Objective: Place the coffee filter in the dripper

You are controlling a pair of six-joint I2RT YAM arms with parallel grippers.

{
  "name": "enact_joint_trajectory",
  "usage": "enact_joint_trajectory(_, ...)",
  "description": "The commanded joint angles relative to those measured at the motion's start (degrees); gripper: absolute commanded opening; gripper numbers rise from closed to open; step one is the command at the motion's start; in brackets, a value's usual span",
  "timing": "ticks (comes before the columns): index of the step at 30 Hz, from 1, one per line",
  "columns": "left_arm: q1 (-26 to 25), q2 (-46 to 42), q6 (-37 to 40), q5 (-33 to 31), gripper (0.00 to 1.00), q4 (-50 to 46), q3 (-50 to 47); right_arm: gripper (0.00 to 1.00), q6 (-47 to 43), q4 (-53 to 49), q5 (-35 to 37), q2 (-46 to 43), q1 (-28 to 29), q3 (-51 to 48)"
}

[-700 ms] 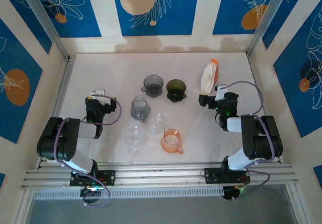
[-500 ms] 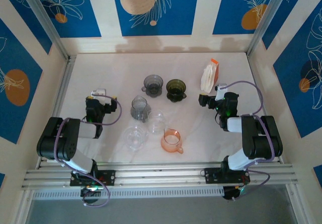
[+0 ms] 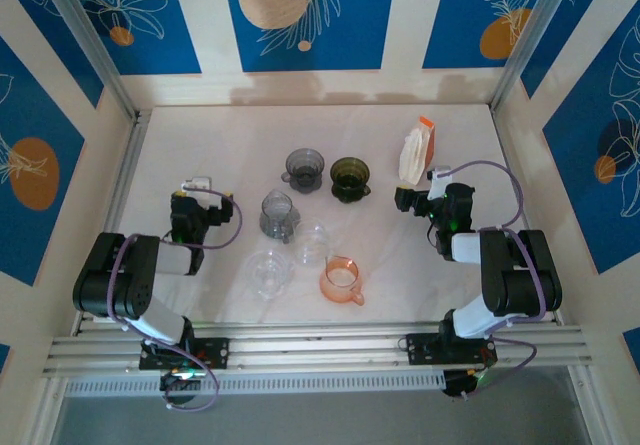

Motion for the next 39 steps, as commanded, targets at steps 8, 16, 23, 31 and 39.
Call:
enact_joint_trajectory(8, 0.3, 0.4, 0.5, 1.1, 1.0, -0.2, 1.0, 0.99, -1.0, 1.5, -0.8, 0.0, -0.2, -0.2)
enact_joint_trajectory(16, 0.3, 0.4, 0.6, 1.1, 1.0, -0.2, 0.9, 0.99, -0.9, 1.4, -1.0, 0.1, -0.3, -0.2)
enact_joint_trajectory(23, 0.3, -0.6, -0.1, -0.6, 1.0, -0.5, 0.7, 0.99, -0.4, -2.2, 0.2, -1.6, -0.3, 1.1)
enact_joint_trajectory(31, 0.3, -14.1, -1.3, -3.3, 1.0, -17.3, 4.4, 0.99, 2.8, -19.4, 6.6, -9.0, 0.8, 7.0)
enact_joint_trajectory(39, 0.6, -24.6, -20.3, -6.3, 1.0, -6.9, 1.1, 0.99, 16.3, -28.1, 16.5, -16.9, 1.8, 9.4)
